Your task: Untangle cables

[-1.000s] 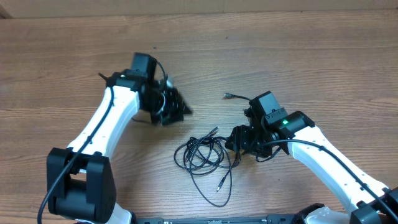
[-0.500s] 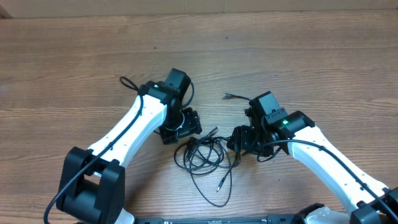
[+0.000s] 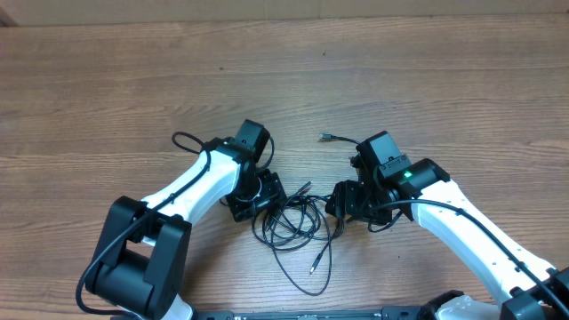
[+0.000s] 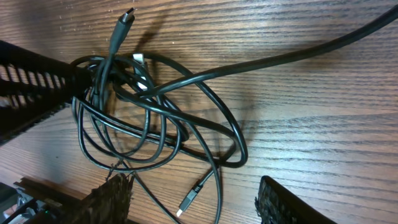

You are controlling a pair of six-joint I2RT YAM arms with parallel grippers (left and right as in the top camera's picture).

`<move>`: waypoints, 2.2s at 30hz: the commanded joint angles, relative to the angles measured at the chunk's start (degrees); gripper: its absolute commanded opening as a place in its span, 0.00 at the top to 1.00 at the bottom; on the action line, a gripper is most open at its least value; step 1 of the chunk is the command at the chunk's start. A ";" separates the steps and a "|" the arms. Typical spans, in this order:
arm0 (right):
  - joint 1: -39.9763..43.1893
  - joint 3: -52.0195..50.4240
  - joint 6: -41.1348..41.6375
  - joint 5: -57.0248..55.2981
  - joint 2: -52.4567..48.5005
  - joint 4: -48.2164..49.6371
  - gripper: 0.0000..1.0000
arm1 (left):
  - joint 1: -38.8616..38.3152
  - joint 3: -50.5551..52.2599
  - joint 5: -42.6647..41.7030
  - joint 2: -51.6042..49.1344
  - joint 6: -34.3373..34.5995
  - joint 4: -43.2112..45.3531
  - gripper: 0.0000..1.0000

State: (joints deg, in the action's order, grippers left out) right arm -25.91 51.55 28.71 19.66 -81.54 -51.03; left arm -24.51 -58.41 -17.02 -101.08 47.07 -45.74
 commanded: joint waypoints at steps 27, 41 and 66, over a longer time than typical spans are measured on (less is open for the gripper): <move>-4.90 -2.69 21.27 10.36 0.02 9.49 0.31 | -0.15 0.17 -3.87 8.74 -9.18 2.27 0.96; -5.18 -4.02 2.99 10.36 -0.02 24.00 0.19 | -0.15 0.17 -11.15 22.67 -29.73 1.53 0.96; 2.08 4.87 -42.58 14.58 6.43 8.59 0.51 | -0.15 0.17 -11.43 22.84 -48.43 0.39 0.96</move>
State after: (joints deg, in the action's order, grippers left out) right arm -23.40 57.32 -3.70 29.56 -73.47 -42.59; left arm -24.40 -56.80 -26.65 -79.33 2.96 -45.67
